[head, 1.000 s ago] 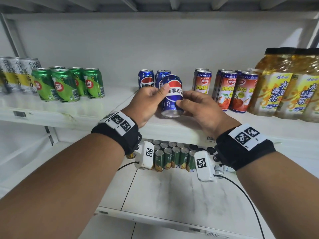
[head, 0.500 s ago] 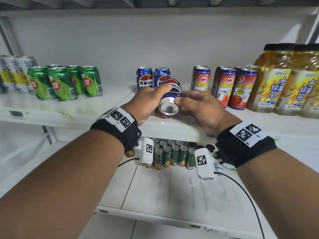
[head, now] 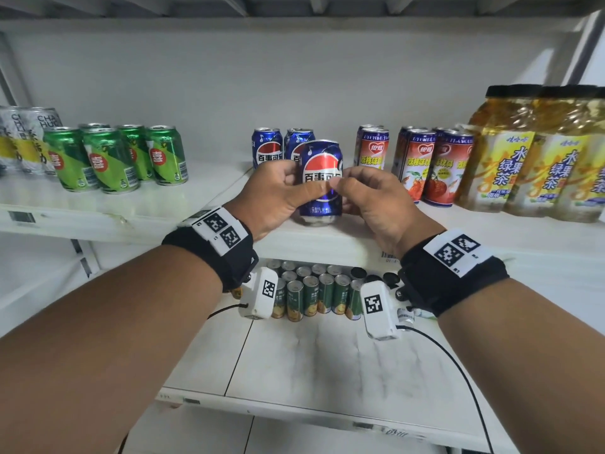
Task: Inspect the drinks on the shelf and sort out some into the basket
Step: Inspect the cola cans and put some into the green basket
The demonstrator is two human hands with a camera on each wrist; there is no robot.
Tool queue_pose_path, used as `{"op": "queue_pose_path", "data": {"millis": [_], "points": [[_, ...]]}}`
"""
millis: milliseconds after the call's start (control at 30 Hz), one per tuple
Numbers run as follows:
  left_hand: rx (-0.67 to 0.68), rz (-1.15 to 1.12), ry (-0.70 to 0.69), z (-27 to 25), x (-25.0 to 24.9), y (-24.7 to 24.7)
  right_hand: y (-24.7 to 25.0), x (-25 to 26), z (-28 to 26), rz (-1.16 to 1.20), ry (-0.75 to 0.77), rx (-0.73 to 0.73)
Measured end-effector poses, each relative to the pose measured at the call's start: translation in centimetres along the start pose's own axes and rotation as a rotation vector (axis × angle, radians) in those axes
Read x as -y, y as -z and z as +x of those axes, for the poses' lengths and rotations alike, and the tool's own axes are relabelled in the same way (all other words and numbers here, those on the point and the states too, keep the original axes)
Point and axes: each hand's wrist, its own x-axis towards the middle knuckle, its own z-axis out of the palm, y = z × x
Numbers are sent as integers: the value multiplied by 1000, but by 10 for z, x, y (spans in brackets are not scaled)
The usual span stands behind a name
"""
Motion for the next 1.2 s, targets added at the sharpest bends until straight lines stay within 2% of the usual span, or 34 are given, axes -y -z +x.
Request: {"op": "queue_pose_path", "data": {"millis": [133,200,400,533,733,900,1000,1200], "points": [[28,54,-16,0,-8,-7,0,5,-3,-37,19,-57],[59,128,-31,2,-13,-15,6,13,-3,-132,40,-74],[132,194,-43,19,-28,-51,39,59,-3,-679,231,-116],[248,224,-79,33,-34,-82,65,84,-10,-889,175,-121],[387,369,-135,63,-42,-108,98,92,-13,-1064,92,-162],[365,647,-206,86,-57,-92,102,89,-2,-1173,12,-126],[319,762,-213,94,-68,-67,89,95,15,-1275,91,-143],[197,969,-201,109,-82,16,22,98,72,-1316,257,-97]]}}
